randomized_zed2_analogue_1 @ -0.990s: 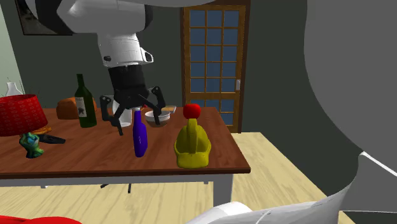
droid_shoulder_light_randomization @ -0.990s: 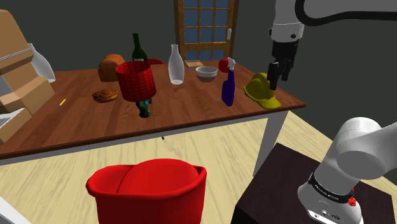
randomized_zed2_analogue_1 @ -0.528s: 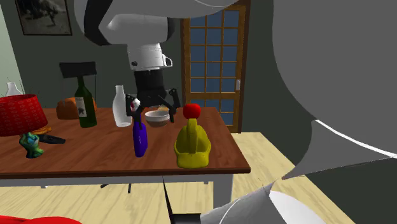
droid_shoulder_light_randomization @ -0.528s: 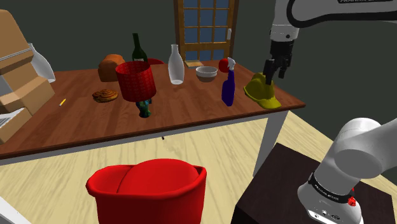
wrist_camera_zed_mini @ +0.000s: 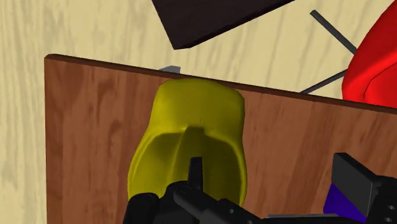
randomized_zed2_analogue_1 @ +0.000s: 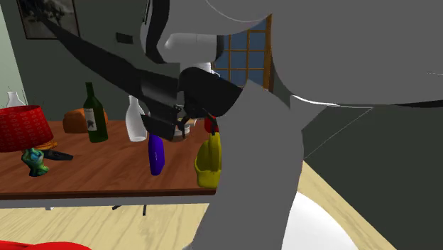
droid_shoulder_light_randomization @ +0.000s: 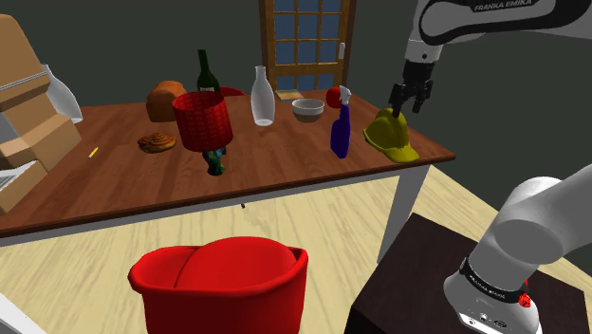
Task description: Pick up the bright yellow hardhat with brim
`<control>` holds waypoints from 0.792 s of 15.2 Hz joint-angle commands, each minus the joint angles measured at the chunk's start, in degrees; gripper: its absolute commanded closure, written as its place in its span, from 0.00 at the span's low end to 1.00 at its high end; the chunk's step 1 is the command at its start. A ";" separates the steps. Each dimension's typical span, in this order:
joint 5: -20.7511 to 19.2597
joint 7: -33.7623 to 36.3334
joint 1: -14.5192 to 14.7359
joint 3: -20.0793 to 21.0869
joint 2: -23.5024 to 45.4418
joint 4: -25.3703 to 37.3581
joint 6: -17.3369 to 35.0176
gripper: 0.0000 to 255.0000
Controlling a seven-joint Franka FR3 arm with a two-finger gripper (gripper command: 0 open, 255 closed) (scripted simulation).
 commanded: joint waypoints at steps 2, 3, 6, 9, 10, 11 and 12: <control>0.68 -1.27 -1.36 -3.52 3.39 1.64 3.35 0.00; 1.08 -1.72 -1.74 -4.68 4.65 2.34 4.36 0.00; 2.00 -2.65 -2.43 -6.91 7.08 2.97 6.92 0.00; 1.89 -2.70 -2.51 -7.11 7.14 0.71 9.23 0.00; 1.86 -2.72 -2.54 -7.18 7.18 -0.01 10.01 0.00; 1.83 -2.74 -2.56 -7.26 7.24 -0.73 10.78 0.00; 1.81 -2.77 -2.58 -7.33 7.31 -1.44 11.56 0.00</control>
